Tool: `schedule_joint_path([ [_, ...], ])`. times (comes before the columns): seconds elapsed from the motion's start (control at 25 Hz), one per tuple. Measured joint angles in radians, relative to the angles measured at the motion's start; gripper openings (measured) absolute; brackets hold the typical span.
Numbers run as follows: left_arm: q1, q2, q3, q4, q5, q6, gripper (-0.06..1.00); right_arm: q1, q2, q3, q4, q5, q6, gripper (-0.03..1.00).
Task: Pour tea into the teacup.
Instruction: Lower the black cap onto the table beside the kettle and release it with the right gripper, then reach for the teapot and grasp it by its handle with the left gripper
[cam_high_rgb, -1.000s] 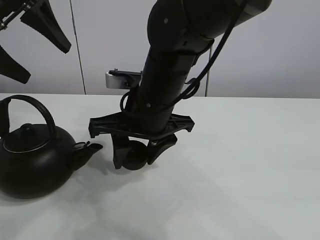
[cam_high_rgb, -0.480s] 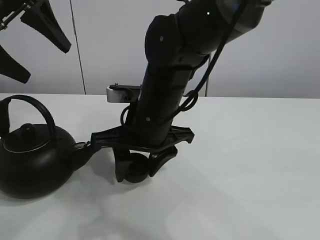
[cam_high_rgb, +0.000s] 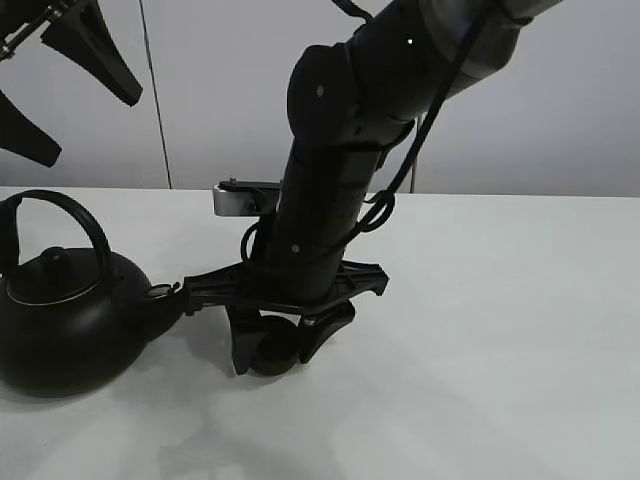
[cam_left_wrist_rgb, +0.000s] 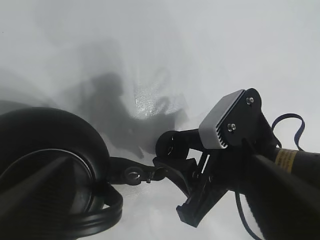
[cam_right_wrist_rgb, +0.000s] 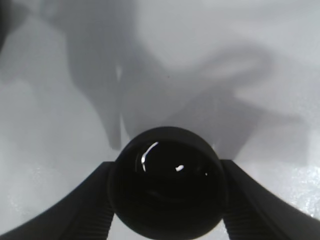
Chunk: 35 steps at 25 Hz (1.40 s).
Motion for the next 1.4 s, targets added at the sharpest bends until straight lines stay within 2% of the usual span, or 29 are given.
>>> schedule_joint_path([
  [0.44, 0.000, 0.000, 0.000, 0.000, -0.001, 0.000, 0.66, 0.000, 0.008, 0.000, 0.014, 0.001, 0.000, 0.40],
  [0.68, 0.000, 0.000, 0.000, 0.000, -0.001, 0.000, 0.66, 0.000, 0.007, 0.000, 0.020, 0.008, 0.000, 0.52],
  [1.08, 0.000, 0.000, 0.000, 0.000, -0.002, 0.000, 0.66, -0.005, -0.066, 0.000, -0.018, 0.024, 0.000, 0.53],
  [1.28, 0.000, 0.000, 0.000, 0.000, -0.002, 0.000, 0.66, -0.063, -0.121, 0.000, -0.021, 0.031, 0.015, 0.53],
  [1.4, 0.000, 0.000, 0.000, 0.000, -0.002, 0.000, 0.66, -0.125, -0.168, 0.000, -0.060, 0.038, 0.027, 0.53],
])
